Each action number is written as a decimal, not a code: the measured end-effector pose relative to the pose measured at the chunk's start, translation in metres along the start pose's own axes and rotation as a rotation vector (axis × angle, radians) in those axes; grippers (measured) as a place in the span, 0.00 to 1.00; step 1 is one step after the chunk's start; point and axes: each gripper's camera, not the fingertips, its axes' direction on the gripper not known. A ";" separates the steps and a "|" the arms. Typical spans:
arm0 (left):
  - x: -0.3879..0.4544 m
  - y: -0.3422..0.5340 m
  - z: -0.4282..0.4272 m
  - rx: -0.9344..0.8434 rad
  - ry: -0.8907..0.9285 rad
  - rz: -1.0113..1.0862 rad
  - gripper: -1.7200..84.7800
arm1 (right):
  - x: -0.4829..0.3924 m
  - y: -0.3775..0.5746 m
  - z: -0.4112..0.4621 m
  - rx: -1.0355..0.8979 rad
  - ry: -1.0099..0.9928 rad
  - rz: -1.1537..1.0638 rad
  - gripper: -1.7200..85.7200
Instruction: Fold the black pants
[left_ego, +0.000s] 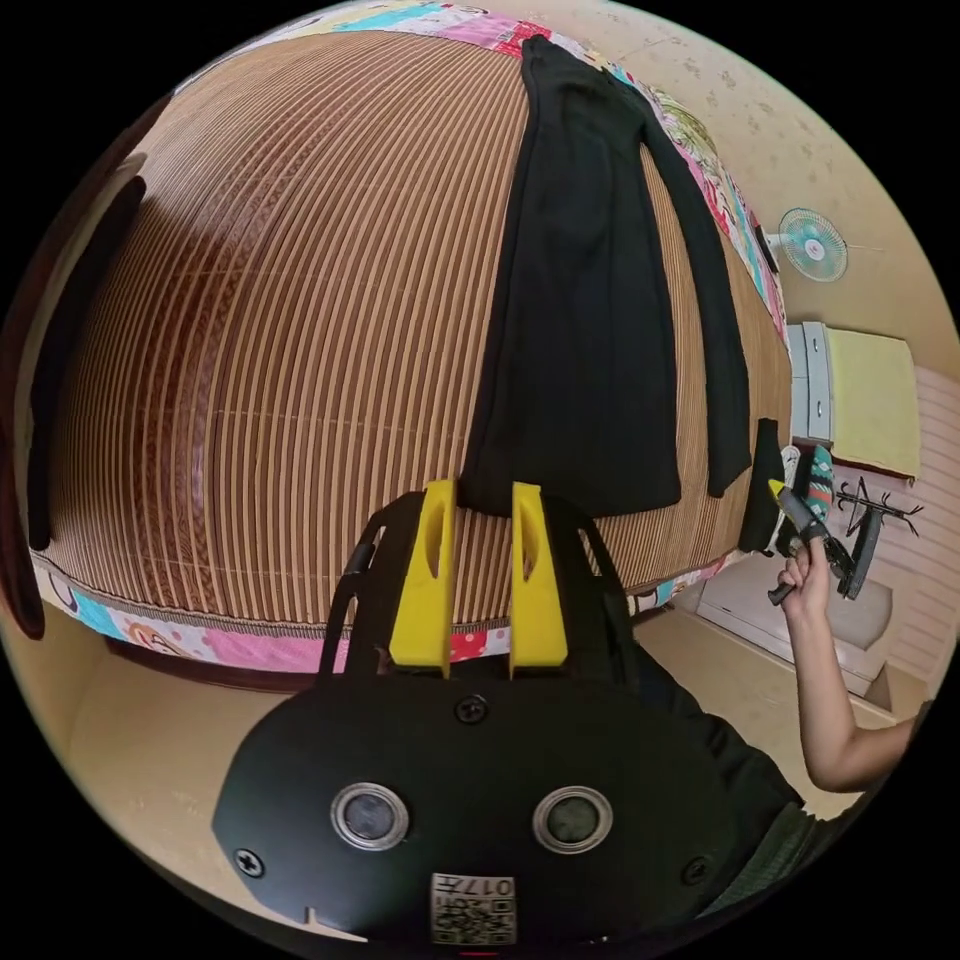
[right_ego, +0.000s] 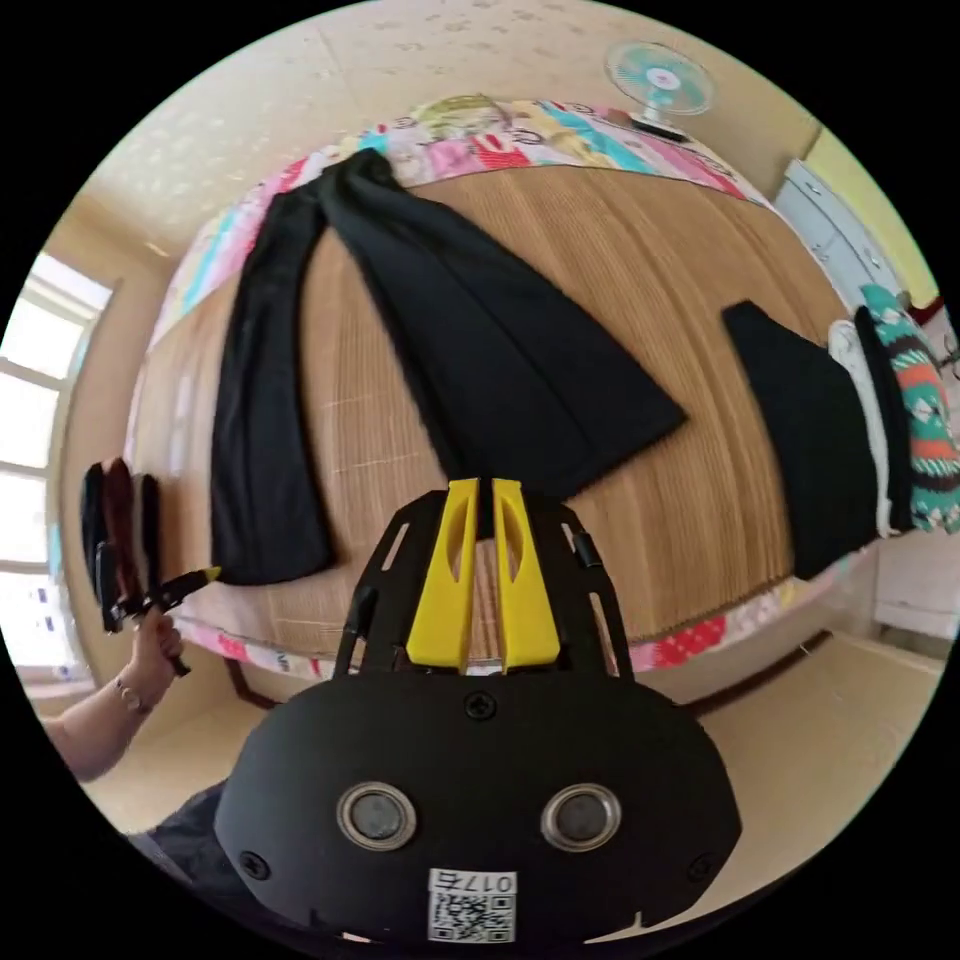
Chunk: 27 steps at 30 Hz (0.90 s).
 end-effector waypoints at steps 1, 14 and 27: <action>-0.004 0.002 -0.004 0.002 0.003 -0.002 0.11 | -0.016 -0.010 0.018 -0.075 -0.100 -0.057 0.10; -0.064 0.126 -0.091 -0.107 0.114 0.068 0.07 | -0.048 0.047 0.034 -0.321 -0.131 -0.307 0.06; -0.066 0.259 -0.202 0.099 -0.128 -0.154 0.12 | 0.124 -0.007 -0.121 -0.151 0.250 -0.101 0.12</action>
